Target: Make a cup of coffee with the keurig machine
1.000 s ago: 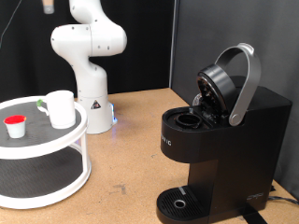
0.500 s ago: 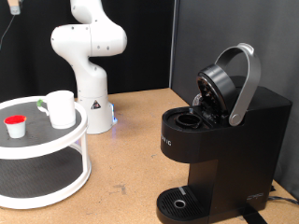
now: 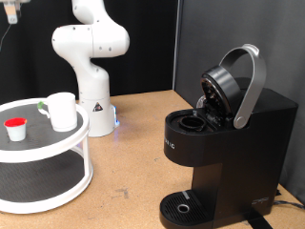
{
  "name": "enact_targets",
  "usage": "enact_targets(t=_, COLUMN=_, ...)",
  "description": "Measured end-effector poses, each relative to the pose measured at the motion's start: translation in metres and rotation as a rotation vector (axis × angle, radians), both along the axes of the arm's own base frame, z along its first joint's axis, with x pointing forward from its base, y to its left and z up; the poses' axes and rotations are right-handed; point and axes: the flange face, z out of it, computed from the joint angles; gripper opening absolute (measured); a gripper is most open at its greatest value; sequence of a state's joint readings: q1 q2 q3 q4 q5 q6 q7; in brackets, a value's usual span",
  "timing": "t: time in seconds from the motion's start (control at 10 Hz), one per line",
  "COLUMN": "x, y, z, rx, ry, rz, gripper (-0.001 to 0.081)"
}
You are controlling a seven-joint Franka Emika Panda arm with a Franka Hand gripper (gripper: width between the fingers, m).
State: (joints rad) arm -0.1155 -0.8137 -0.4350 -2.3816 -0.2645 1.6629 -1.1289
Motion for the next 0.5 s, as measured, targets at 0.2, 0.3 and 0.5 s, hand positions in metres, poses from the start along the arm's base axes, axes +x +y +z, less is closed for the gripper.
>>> enact_targets(t=0.2, x=0.011, y=-0.001, z=-0.029, rx=-0.013, ry=-0.007, rz=-0.012, gripper=0.0805)
enact_targets(t=0.3, x=0.017, y=-0.001, z=-0.045, rx=-0.017, ry=-0.010, rz=-0.022, gripper=0.0805)
enact_targets(t=0.5, x=0.029, y=0.000, z=-0.078, rx=-0.034, ry=0.003, rz=-0.029, gripper=0.0805)
